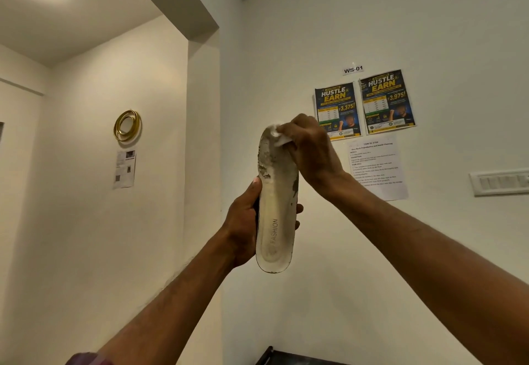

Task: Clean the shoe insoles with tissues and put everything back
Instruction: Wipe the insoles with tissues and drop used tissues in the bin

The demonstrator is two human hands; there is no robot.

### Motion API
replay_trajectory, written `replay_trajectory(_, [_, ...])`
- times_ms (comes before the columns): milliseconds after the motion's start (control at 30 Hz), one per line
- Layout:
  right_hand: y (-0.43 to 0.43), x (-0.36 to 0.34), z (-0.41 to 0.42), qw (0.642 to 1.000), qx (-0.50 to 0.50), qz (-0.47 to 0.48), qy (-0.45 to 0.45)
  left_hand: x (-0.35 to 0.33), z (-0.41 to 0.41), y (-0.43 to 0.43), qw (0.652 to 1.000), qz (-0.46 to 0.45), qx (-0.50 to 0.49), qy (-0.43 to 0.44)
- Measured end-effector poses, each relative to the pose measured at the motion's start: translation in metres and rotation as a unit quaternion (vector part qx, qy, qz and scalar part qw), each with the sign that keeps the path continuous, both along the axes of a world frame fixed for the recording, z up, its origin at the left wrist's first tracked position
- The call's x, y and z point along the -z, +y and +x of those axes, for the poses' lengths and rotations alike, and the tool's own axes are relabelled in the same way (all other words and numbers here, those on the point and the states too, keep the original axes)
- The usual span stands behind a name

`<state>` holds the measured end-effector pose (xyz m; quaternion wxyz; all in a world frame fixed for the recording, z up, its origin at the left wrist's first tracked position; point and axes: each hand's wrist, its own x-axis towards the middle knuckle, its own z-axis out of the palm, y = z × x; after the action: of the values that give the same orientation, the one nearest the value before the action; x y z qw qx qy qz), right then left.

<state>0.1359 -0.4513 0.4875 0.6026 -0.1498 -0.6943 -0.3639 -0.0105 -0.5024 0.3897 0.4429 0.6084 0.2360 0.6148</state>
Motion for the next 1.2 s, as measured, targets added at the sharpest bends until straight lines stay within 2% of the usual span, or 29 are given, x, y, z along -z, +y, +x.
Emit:
replay_trajectory(67, [-0.002,0.011,-0.004,0.996,0.024,0.012,-0.082,0.0,0.0,-0.001,1.0,0.0,0.0,-0.005])
replay_trajectory(100, [-0.003,0.014,-0.005,0.995,0.03,0.019,-0.093,0.0,-0.001,-0.001,1.0,0.002,-0.001,-0.008])
replay_trajectory(233, [0.004,0.003,0.002,1.0,-0.002,-0.003,0.024,0.0,-0.004,0.0,1.0,-0.001,-0.004,-0.012])
replay_trajectory(367, [0.002,0.016,-0.002,0.997,0.031,0.001,-0.074,0.0,-0.006,0.0,1.0,0.006,-0.007,-0.016])
replay_trajectory(467, [0.006,0.009,0.0,1.0,-0.001,-0.008,0.006,0.0,-0.006,0.0,1.0,0.004,-0.005,-0.02])
replay_trajectory(500, [0.006,0.009,-0.001,1.0,-0.001,-0.012,0.007,0.0,-0.006,0.001,1.0,0.003,-0.005,-0.021])
replay_trajectory(600, [0.003,0.021,-0.007,0.996,0.028,-0.009,-0.078,0.001,-0.007,0.003,1.0,0.001,-0.004,-0.028])
replay_trajectory(633, [0.004,0.022,-0.008,0.997,0.025,-0.01,-0.078,0.001,-0.008,0.003,1.0,0.001,-0.004,-0.031])
replay_trajectory(733, [0.009,0.018,-0.005,1.0,0.008,-0.025,-0.004,0.002,-0.01,0.005,0.999,0.001,-0.006,-0.034])
replay_trajectory(867, [0.007,0.03,-0.009,0.995,0.033,-0.025,-0.086,0.003,-0.013,0.007,0.999,0.003,-0.007,-0.044])
replay_trajectory(1000, [0.012,0.028,-0.005,0.999,0.022,-0.037,-0.032,0.002,-0.013,0.008,0.999,0.002,-0.01,-0.051])
replay_trajectory(1100, [0.01,0.039,-0.009,0.989,0.049,-0.028,-0.133,0.002,-0.014,0.012,0.998,0.007,-0.02,-0.058])
replay_trajectory(1133, [0.01,0.04,-0.009,0.989,0.047,-0.025,-0.141,0.002,-0.015,0.013,0.998,0.01,-0.025,-0.06])
replay_trajectory(1200, [0.013,0.037,-0.006,0.995,0.029,-0.028,-0.095,0.001,-0.017,0.014,0.998,0.009,-0.026,-0.06])
